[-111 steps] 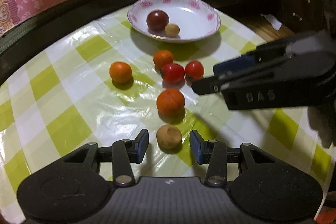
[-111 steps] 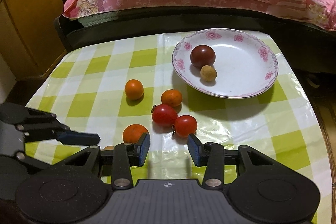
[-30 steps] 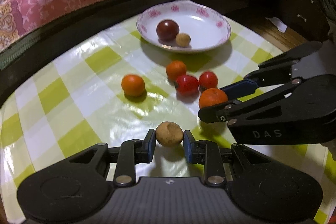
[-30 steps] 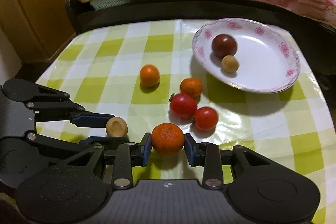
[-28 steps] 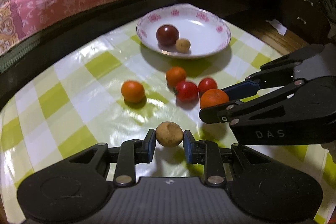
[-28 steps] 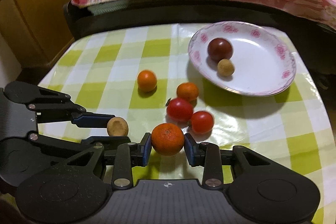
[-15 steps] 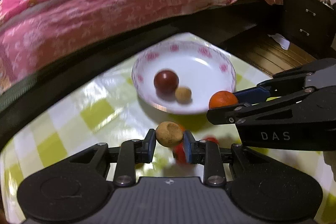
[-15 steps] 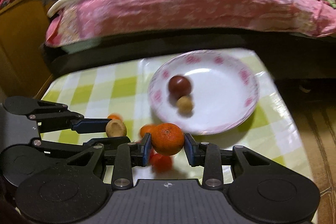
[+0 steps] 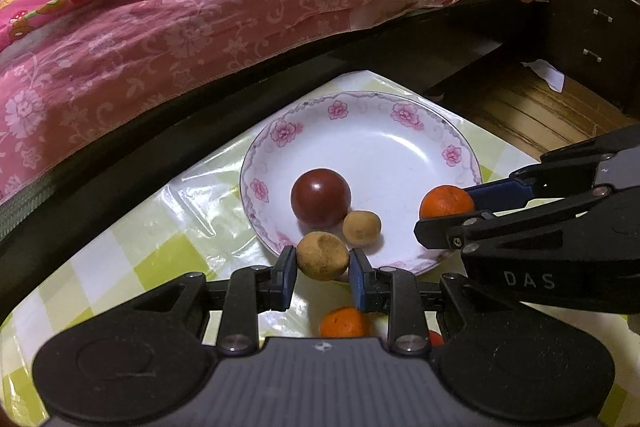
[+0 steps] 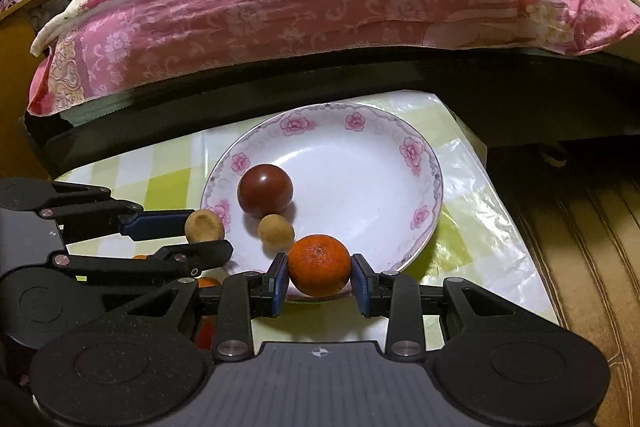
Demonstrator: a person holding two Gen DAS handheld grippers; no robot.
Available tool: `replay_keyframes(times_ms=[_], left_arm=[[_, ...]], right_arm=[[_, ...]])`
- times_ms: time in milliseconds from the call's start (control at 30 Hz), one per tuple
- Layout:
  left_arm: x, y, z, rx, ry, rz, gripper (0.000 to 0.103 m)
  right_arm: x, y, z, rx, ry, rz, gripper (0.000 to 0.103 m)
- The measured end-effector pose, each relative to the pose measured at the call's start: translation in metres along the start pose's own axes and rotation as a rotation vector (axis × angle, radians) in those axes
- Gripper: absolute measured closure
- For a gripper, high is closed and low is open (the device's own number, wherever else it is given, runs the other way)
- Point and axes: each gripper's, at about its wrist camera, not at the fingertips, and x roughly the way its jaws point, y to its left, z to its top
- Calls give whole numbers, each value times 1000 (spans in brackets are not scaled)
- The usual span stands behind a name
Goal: Organize fruits
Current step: 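Carry both held fruits into the plate and open both grippers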
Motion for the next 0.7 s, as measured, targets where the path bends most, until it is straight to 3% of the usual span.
replay_keyframes(times_ms=[700], left_arm=[[15, -2, 9, 1, 1, 5, 65]], right_arm=[[11, -10, 6, 19, -16, -22, 70]])
